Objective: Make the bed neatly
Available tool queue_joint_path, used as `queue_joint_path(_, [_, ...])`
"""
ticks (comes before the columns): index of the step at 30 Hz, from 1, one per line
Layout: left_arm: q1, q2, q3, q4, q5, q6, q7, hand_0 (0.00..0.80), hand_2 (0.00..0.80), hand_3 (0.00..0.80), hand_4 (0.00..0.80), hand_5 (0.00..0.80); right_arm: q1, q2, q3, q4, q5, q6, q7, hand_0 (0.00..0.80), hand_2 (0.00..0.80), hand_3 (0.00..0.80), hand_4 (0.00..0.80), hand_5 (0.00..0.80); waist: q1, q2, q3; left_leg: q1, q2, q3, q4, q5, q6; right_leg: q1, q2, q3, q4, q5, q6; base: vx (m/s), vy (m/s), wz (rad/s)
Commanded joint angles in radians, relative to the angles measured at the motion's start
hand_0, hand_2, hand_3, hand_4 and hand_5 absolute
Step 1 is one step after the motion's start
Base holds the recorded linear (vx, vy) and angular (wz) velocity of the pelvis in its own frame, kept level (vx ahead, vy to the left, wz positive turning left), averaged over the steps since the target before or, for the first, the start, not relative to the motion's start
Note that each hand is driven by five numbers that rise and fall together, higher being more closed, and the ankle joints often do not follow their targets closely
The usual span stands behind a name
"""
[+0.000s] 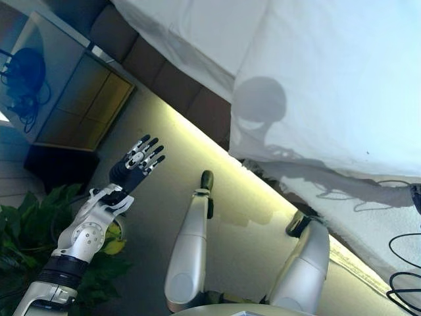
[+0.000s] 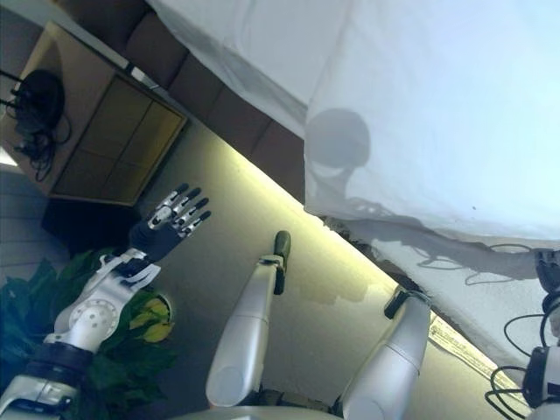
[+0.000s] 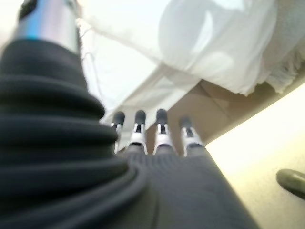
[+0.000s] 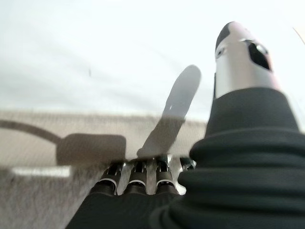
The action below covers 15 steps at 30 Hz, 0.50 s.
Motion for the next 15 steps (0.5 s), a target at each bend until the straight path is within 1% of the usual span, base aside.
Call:
queue_joint_path(1, [-0.052, 0.021, -0.006, 0.015, -0.028, -0.007, -0.027, 0.0, 0.0, 0.0, 0.0, 0.0, -0.164, -0.046, 0.032, -0.067, 0.074, 0.003, 0.036, 0.0, 0.0, 0.0, 0.0, 0.0, 0.048, 0.0, -0.056, 0.044, 0.065, -0.04, -0.042, 0.024, -0.028, -0.004, -0.03, 0.026, -0.033, 0.105, 0.069, 0.02, -0.011, 0.2])
queue_joint_path(4, [-0.065, 0.032, -0.008, 0.026, -0.015, 0.001, -0.036, 0.0, 0.0, 0.0, 0.0, 0.0, -0.166, -0.047, 0.032, -0.072, 0.072, 0.002, 0.038, 0.0, 0.0, 0.0, 0.0, 0.0, 0.052, -0.012, -0.06, 0.045, 0.065, -0.041, -0.04, 0.021, -0.03, 0.007, -0.035, 0.016, -0.042, 0.114, 0.07, 0.014, -0.019, 0.13])
queue_joint_path(5, [-0.07, 0.034, -0.011, 0.03, -0.012, -0.001, -0.035, 0.0, 0.0, 0.0, 0.0, 0.0, -0.169, -0.045, 0.034, -0.074, 0.071, 0.0, 0.034, 0.044, 0.044, 0.044, 0.044, 0.044, 0.052, -0.015, -0.06, 0.045, 0.065, -0.041, -0.04, 0.021, -0.03, 0.01, -0.035, 0.014, -0.044, 0.117, 0.07, 0.006, -0.014, 0.08])
queue_joint_path(6, [-0.078, 0.036, -0.015, 0.035, -0.013, -0.001, -0.032, 0.0, 0.0, 0.0, 0.0, 0.0, -0.175, -0.043, 0.038, -0.075, 0.073, -0.002, 0.023, 0.433, 0.433, 0.433, 0.433, 0.433, 0.052, -0.019, -0.061, 0.044, 0.067, -0.041, -0.038, 0.021, -0.03, 0.01, -0.035, 0.013, -0.045, 0.119, 0.07, 0.0, -0.003, 0.04])
queue_joint_path(7, [-0.084, 0.037, -0.017, 0.039, -0.012, -0.001, -0.028, 0.0, 0.0, 0.0, 0.0, 0.0, -0.18, -0.044, 0.04, -0.073, 0.076, -0.003, 0.01, 0.718, 0.718, 0.718, 0.718, 0.718, 0.052, -0.021, -0.062, 0.043, 0.068, -0.04, -0.037, 0.02, -0.03, 0.01, -0.036, 0.011, -0.045, 0.122, 0.071, 0.0, 0.0, 0.0])
queue_joint_path(8, [-0.089, 0.038, -0.017, 0.046, -0.012, -0.002, -0.027, 0.0, 0.0, 0.0, 0.0, 0.0, -0.184, -0.045, 0.041, -0.071, 0.084, -0.003, -0.009, 0.8, 0.8, 0.8, 0.8, 0.8, 0.052, -0.023, -0.06, 0.042, 0.068, -0.039, -0.036, 0.019, -0.03, 0.011, -0.035, 0.01, -0.048, 0.124, 0.07, 0.0, 0.0, 0.0])
queue_joint_path(11, [-0.091, 0.038, -0.018, 0.051, -0.013, -0.004, -0.027, 0.0, 0.0, 0.0, 0.0, 0.0, -0.18, -0.042, 0.044, -0.065, 0.11, 0.002, -0.036, 0.8, 0.8, 0.8, 0.8, 0.8, 0.051, -0.024, -0.061, 0.043, 0.067, -0.037, -0.042, 0.024, -0.027, 0.013, -0.035, 0.006, -0.061, 0.135, 0.071, -0.032, 0.014, -0.01])
queue_joint_path(12, [-0.09, 0.037, -0.018, 0.051, -0.011, -0.006, -0.028, 0.0, 0.0, 0.0, 0.0, 0.0, -0.176, -0.04, 0.044, -0.063, 0.121, 0.004, -0.043, 0.8, 0.8, 0.8, 0.8, 0.8, 0.052, -0.024, -0.055, 0.037, 0.064, -0.035, -0.045, 0.048, -0.024, 0.009, -0.037, -0.002, -0.073, 0.16, 0.061, -0.097, 0.038, 0.03])
queue_joint_path(15, [-0.093, 0.029, -0.02, 0.055, -0.003, -0.016, -0.028, 0.0, 0.0, 0.0, 0.0, 0.0, -0.163, -0.025, 0.043, -0.057, 0.171, 0.004, -0.056, 0.8, 0.8, 0.8, 0.8, 0.8, 0.051, -0.027, -0.051, 0.039, 0.063, -0.035, -0.047, 0.048, -0.023, 0.014, -0.034, -0.005, -0.085, 0.167, 0.061, -0.037, 0.01, 0.02])
